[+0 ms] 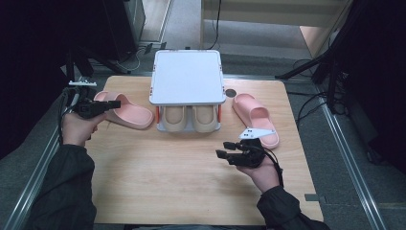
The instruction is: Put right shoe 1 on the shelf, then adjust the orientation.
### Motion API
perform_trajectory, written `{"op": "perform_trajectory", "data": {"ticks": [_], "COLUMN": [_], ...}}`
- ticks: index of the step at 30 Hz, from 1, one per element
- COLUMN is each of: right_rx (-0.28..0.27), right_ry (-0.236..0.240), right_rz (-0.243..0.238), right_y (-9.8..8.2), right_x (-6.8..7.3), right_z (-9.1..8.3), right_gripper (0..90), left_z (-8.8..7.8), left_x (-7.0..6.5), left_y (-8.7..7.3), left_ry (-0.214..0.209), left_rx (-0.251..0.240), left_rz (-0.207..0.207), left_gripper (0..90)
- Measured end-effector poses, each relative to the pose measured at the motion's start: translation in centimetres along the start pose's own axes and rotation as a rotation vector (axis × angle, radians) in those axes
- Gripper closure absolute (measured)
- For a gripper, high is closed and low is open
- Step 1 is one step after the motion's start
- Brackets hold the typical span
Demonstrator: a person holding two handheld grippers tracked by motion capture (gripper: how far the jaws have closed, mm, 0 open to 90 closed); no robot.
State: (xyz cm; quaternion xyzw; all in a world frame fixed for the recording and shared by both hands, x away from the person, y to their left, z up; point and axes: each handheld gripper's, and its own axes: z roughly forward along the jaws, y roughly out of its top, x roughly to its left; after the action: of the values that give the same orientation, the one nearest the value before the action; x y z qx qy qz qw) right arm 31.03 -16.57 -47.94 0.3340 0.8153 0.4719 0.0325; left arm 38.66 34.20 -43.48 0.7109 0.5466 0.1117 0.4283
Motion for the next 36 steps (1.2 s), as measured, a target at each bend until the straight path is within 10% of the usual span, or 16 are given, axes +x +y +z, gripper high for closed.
{"op": "perform_trajectory", "data": {"ticks": [16,36], "right_rx": [0.026,0.042], "right_ry": [-0.006,0.002], "right_rz": [-0.004,0.006], "right_y": [-0.1,-0.4], "right_x": [0.0,-0.1], "right_z": [0.4,0.7], "right_gripper": [50.3,49.2], "left_z": [4.3,5.8], "left_x": [2.8,4.4], "left_y": [-1.8,-3.2], "left_ry": [0.116,0.115], "left_rx": [0.034,0.07], "left_rz": [-0.046,-0.076], "left_gripper": [89.6,89.5]}}
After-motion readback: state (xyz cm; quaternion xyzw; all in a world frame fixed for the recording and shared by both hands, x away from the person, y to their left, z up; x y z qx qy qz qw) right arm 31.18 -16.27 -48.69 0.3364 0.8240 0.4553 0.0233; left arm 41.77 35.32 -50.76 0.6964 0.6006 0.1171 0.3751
